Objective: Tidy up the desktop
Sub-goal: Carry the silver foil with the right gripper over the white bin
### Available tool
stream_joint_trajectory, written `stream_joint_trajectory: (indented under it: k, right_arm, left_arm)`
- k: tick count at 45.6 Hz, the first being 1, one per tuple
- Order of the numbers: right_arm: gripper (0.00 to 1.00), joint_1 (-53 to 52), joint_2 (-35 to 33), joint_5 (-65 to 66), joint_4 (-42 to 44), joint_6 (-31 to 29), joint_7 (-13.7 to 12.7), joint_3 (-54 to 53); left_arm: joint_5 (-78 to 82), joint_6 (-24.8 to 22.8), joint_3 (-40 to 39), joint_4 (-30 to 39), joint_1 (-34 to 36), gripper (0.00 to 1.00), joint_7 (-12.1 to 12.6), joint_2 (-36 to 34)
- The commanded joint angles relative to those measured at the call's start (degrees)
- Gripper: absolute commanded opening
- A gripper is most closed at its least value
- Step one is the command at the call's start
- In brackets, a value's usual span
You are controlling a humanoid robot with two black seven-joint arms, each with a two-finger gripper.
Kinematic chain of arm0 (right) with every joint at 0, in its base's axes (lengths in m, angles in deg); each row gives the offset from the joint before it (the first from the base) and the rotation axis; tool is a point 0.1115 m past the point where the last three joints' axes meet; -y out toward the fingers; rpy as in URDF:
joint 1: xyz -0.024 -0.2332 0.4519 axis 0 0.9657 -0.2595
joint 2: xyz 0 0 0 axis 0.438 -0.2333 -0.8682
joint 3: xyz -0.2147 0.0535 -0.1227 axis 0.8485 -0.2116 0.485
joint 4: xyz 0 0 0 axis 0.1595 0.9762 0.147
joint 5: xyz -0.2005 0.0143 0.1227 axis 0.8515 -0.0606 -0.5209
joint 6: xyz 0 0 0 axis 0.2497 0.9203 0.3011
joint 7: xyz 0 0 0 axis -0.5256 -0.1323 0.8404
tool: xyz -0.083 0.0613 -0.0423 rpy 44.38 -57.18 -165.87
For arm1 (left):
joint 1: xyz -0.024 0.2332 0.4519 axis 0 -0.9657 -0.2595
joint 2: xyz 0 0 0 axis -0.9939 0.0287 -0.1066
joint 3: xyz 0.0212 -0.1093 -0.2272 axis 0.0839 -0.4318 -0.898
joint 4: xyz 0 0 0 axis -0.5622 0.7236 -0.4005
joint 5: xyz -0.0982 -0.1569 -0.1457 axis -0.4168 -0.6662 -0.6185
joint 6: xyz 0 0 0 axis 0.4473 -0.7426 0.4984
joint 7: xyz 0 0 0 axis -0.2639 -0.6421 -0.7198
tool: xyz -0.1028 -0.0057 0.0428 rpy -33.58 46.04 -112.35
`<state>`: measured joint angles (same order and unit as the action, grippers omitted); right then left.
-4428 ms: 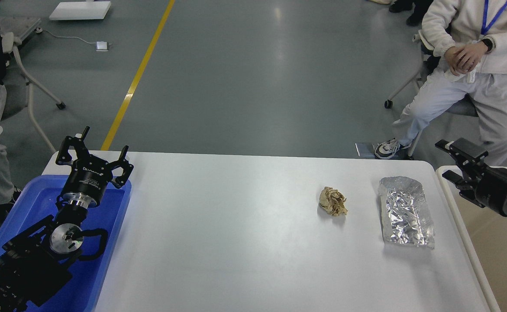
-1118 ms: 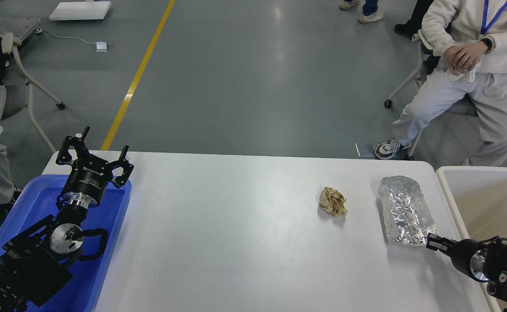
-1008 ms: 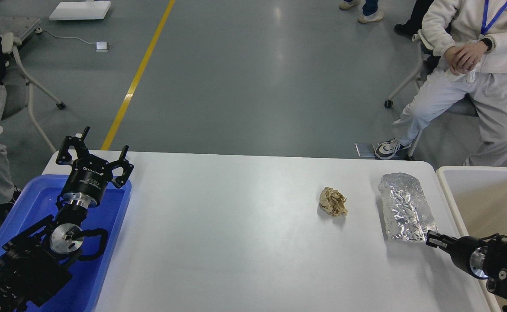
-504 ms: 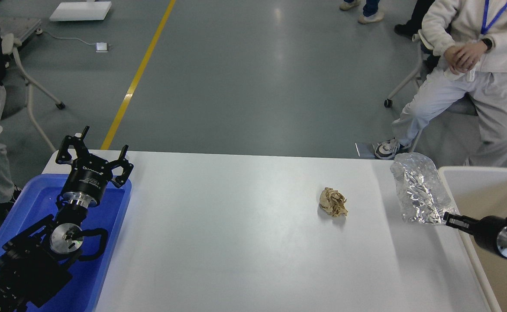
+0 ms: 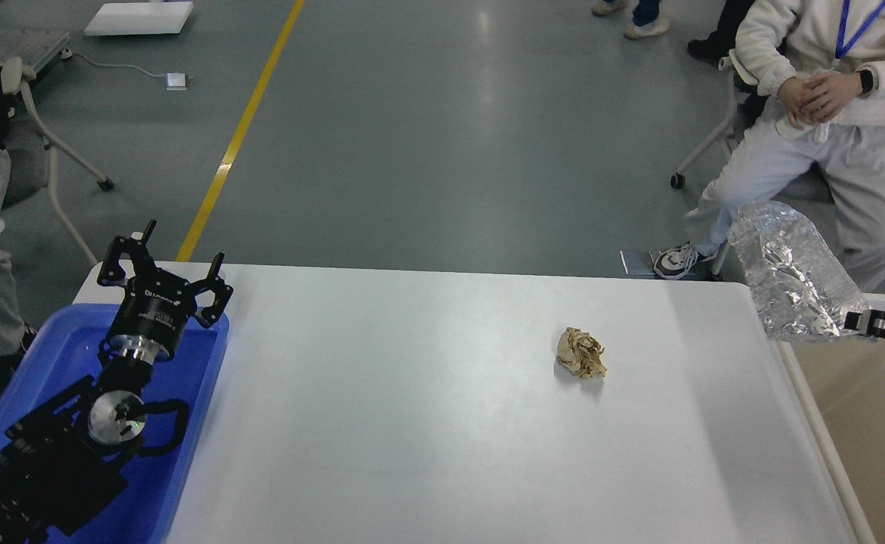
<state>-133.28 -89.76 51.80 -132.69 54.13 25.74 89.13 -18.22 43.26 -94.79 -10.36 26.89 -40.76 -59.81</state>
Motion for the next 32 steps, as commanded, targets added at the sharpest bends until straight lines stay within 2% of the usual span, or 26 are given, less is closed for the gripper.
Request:
stream_joint_trajectory:
  k: [1, 13, 23, 32]
  right_arm:
    - [0.00, -12.2, -7.6, 4.1, -3.9, -11.3, -0.1, -0.2]
    - [0.00, -14.8, -10.6, 6.7, -8.4, -13.0, -0.4, -0.3]
    - [0.00, -14.5, -11.8, 8.9, -8.2, -12.9, -0.3, 0.0]
    - [0.00, -11.7, -15.1, 17.8, -6.8, -12.2, -0.2, 0.4]
  left_arm:
    - [0.0, 0.0, 0.0, 0.0, 0.0, 1.00, 0.0, 0.0]
    - [0.0, 0.0, -0.1, 0.0, 0.0, 1.00, 0.0, 0.0]
    - [0.0, 0.0, 0.0, 0.0, 0.0, 1.00, 0.0, 0.0]
    - [0.0, 0.0, 0.0, 0.0, 0.0, 1.00, 0.0, 0.0]
